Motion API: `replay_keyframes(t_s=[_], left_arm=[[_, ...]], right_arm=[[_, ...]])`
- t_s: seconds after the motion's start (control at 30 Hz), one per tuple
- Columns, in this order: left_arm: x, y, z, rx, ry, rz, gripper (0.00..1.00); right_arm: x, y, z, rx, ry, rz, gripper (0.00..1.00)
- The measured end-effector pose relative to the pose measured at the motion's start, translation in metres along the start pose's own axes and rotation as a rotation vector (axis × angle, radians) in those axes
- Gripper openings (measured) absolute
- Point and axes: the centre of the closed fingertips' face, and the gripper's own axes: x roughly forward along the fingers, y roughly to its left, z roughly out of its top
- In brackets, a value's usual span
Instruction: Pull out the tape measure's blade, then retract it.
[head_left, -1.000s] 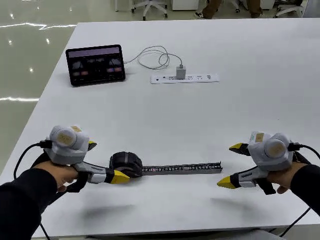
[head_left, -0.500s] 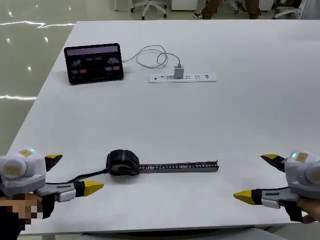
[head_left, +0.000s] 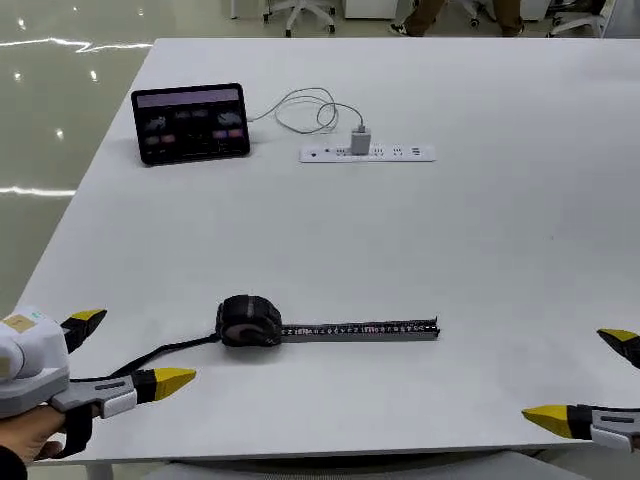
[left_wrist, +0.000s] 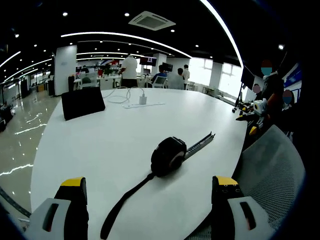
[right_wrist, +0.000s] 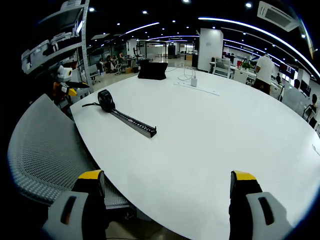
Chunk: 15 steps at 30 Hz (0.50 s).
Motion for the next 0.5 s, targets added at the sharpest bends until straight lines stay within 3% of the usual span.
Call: replay_keyframes(t_s=[0.23,0.5], left_arm=[[0.0,0.001,-0.003,0.004,-0.002,0.008,1.0],[0.011,-0.009,0.014,0.023,-0.022,0.013,1.0]], right_arm=[[-0.006,0.0,-0.008,0.001,-0.001,-0.005,1.0],[-0.005,0.0,-0.006,-0.06,0.008,0.02,1.0]])
